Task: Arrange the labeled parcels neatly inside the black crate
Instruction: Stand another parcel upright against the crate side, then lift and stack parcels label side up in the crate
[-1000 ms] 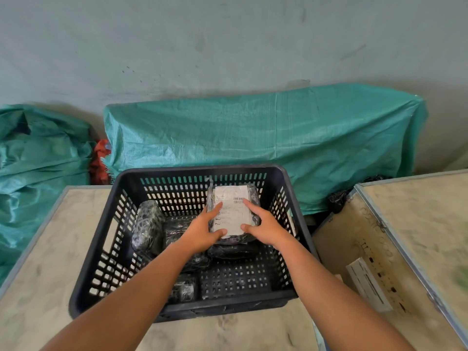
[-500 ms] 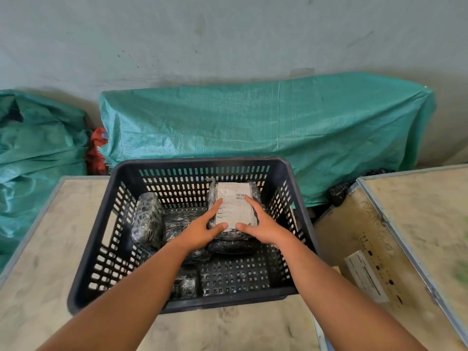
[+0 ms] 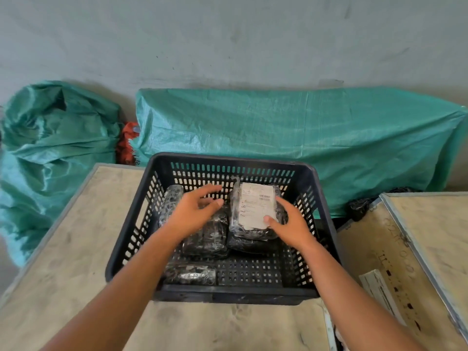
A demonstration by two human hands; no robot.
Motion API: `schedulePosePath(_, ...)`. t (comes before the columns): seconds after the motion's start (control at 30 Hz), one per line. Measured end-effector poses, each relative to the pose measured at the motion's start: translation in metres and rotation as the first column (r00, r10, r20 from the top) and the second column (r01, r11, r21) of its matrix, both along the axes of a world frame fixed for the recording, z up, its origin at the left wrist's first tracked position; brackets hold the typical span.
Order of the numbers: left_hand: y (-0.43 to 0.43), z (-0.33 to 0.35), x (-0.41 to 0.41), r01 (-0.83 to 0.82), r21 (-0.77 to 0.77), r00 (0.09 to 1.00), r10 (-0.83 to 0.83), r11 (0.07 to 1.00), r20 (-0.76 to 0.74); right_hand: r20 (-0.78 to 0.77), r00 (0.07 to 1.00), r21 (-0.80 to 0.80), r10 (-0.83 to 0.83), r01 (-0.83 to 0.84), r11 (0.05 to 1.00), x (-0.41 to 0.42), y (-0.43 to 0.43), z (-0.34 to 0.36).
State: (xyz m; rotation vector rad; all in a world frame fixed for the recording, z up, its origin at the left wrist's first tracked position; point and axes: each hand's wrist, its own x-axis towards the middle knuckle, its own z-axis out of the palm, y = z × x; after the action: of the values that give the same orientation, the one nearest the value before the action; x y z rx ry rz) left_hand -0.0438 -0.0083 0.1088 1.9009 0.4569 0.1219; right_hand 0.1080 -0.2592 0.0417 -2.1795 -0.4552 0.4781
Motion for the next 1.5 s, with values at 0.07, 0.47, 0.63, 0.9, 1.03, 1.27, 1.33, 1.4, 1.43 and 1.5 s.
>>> schedulePosePath(0.07,0.022,0.016,-0.03,-0.066,0.047,0.996,0.062,0.997,0.07,0.086,0.996,0.061,-0.031,0.025,0.998,-0.004,0.0,0.01)
schedulePosePath(0.47,0.08,-0.027,-0.146,-0.276,0.327,0.948,0.313,0.904,-0.065,0.257,0.852,-0.025,0.457,-0.466,0.884,-0.073,0.142,0.02)
schedulePosePath(0.63,0.077,-0.034,-0.143,-0.356,0.198,0.93,0.367,0.913,-0.018,-0.003,0.763,-0.323,0.646,-0.612,0.722,-0.076,0.163,-0.034)
schedulePosePath(0.9,0.078,-0.034,-0.148,-0.42,0.094,0.907,0.421,0.903,0.003,-0.129,0.701,-0.724,0.702,-0.55,0.416,-0.08,0.185,-0.076)
schedulePosePath(1.03,0.077,-0.037,-0.149,-0.424,0.054,0.905,0.425,0.904,-0.005,-0.123,0.68,-0.756,0.723,-0.536,0.375,-0.086,0.183,-0.085)
schedulePosePath(1.27,0.077,-0.036,-0.147,-0.43,0.031,0.903,0.43,0.902,-0.009,-0.125,0.654,-0.789,0.746,-0.522,0.325,-0.089,0.18,-0.082)
schedulePosePath(1.33,0.077,-0.035,-0.147,-0.434,0.027,0.901,0.434,0.901,0.003,-0.151,0.667,-0.768,0.73,-0.544,0.339,-0.086,0.181,-0.073)
schedulePosePath(1.4,0.077,-0.033,-0.148,-0.432,0.021,0.902,0.432,0.902,0.012,-0.14,0.669,-0.705,0.73,-0.585,0.401,-0.08,0.185,-0.059)
schedulePosePath(1.43,0.078,-0.033,-0.148,-0.435,0.012,0.9,0.435,0.9,0.015,-0.105,0.663,-0.655,0.741,-0.607,0.45,-0.078,0.186,-0.053)
schedulePosePath(1.5,0.078,-0.034,-0.149,-0.435,0.0,0.9,0.435,0.9,0.01,-0.028,0.636,-0.595,0.771,-0.631,0.499,-0.073,0.186,-0.044)
